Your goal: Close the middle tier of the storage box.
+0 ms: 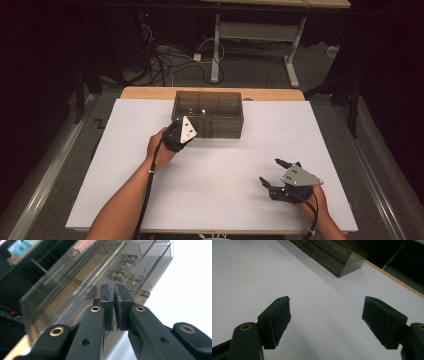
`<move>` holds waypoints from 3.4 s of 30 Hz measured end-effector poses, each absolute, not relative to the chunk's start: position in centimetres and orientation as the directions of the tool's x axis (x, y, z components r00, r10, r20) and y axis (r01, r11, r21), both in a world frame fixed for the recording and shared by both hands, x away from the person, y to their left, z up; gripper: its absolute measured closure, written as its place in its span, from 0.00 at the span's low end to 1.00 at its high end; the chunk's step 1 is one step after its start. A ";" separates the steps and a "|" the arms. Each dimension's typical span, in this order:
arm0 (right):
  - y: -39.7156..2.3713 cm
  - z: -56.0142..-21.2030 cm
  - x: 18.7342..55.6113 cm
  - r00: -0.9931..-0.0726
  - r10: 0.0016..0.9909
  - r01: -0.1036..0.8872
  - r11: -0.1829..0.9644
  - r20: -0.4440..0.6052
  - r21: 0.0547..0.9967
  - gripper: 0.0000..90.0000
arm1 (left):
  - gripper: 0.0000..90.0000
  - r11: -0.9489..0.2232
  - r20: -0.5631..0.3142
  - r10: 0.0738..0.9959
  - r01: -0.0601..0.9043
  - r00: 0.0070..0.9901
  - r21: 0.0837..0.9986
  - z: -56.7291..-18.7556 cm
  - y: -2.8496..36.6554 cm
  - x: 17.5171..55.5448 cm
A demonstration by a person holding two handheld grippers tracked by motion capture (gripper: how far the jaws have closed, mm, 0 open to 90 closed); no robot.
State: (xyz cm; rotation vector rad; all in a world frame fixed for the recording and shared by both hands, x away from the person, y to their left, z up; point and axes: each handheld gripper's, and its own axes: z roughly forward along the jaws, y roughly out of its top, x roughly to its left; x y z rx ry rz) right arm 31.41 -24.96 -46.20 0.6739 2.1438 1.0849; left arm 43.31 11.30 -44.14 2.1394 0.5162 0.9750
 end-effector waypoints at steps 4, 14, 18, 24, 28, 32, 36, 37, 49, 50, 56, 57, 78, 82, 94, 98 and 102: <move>-25.0 -46.2 31.3 -0.672 0.677 0.157 0.527 -0.301 0.835 0.26 | 0.90 -0.659 0.499 0.606 0.038 0.619 0.752 -43.5 11.6 43.0; -24.9 -46.3 31.5 -0.684 0.679 0.174 0.509 -0.269 0.843 0.26 | 0.64 -0.640 0.504 0.625 0.022 0.596 0.768 -42.4 11.7 42.9; -24.7 -46.5 31.6 -0.689 0.669 0.173 0.524 -0.278 0.834 0.26 | 0.48 -0.621 0.495 0.653 0.032 0.573 0.783 -42.6 11.4 42.9; -24.7 -46.5 31.5 -0.689 0.667 0.167 0.527 -0.284 0.833 0.26 | 0.32 -0.598 0.484 0.666 0.019 0.567 0.801 -42.5 10.9 42.7; -24.7 -46.2 31.4 -0.673 0.687 0.172 0.507 -0.276 0.844 0.22 | 0.23 -0.596 0.476 0.661 0.020 0.579 0.803 -42.5 10.5 42.5; -24.7 -46.3 31.5 -0.666 0.694 0.182 0.505 -0.272 0.844 0.21 | 0.21 -0.594 0.487 0.664 0.004 0.567 0.804 -42.3 10.3 42.3; -24.6 -46.3 31.4 -0.655 0.704 0.178 0.498 -0.275 0.849 0.20 | 0.21 -0.609 0.502 0.655 0.002 0.564 0.793 -42.3 10.1 42.2; -24.5 -46.3 31.4 -0.650 0.708 0.183 0.498 -0.276 0.848 0.19 | 0.21 -0.604 0.494 0.658 0.007 0.568 0.797 -42.4 10.2 42.2; -24.0 -46.7 31.6 -0.654 0.705 0.193 0.504 -0.273 0.842 0.18 | 0.21 -0.587 0.480 0.660 -0.001 0.578 0.810 -41.8 10.9 41.2; -24.0 -46.7 31.6 -0.652 0.706 0.191 0.504 -0.275 0.842 0.18 | 0.21 -0.593 0.487 0.657 -0.004 0.575 0.805 -41.8 10.9 41.1; -23.9 -46.7 31.3 -0.655 0.699 0.181 0.513 -0.286 0.839 0.18 | 0.21 -0.599 0.498 0.654 -0.011 0.569 0.800 -41.4 11.2 40.6; -23.9 -46.7 31.2 -0.657 0.698 0.181 0.514 -0.286 0.838 0.18 | 0.21 -0.602 0.501 0.652 -0.013 0.569 0.799 -41.4 11.2 40.5; -23.6 -46.6 30.9 -0.660 0.687 0.166 0.527 -0.303 0.834 0.18 | 0.21 -0.590 0.509 0.631 -0.064 0.585 0.805 -40.3 11.1 38.3; -23.7 -46.5 30.9 -0.659 0.687 0.161 0.526 -0.305 0.835 0.18 | 0.21 -0.594 0.512 0.625 -0.067 0.589 0.802 -40.5 11.0 38.0; -23.4 -46.5 30.8 -0.660 0.683 0.155 0.533 -0.314 0.832 0.18 | 0.21 -0.602 0.525 0.610 -0.083 0.594 0.794 -40.6 11.4 36.9; -23.2 -46.5 30.7 -0.663 0.675 0.148 0.542 -0.323 0.827 0.18 | 0.21 -0.604 0.527 0.609 -0.084 0.593 0.793 -40.7 11.7 36.6; -23.1 -46.4 30.5 -0.664 0.671 0.139 0.546 -0.331 0.826 0.18 | 0.21 -0.606 0.530 0.607 -0.086 0.593 0.791 -40.8 11.9 36.3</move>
